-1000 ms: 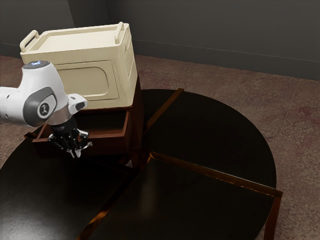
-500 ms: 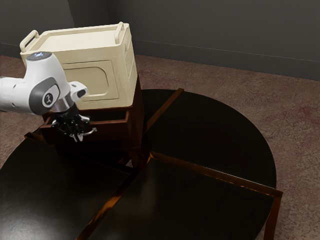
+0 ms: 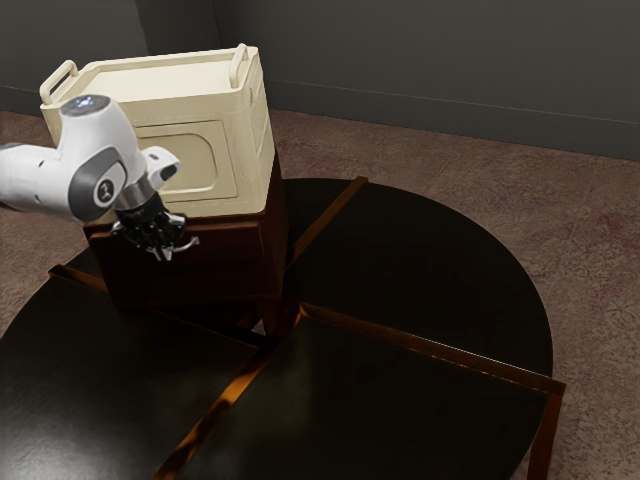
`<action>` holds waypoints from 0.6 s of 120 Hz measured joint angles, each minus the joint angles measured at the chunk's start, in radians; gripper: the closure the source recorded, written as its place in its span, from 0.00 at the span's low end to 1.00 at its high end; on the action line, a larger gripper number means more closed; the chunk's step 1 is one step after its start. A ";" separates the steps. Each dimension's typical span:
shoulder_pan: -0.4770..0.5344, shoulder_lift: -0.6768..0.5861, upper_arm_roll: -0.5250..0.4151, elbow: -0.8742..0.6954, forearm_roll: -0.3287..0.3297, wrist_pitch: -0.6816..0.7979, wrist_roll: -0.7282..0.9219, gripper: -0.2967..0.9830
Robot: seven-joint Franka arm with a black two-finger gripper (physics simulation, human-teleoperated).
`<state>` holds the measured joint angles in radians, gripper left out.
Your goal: Push the drawer handle with one arm to close the drawer
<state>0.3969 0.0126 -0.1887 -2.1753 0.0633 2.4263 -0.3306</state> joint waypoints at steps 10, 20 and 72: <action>-0.002 0.010 0.000 0.004 0.002 0.013 -0.003 0.79; -0.003 0.018 0.000 0.006 0.004 0.025 -0.005 0.79; -0.012 -0.139 -0.144 -0.120 -0.142 -0.069 -0.054 0.74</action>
<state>0.3854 -0.1260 -0.3324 -2.2955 -0.0790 2.3577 -0.3848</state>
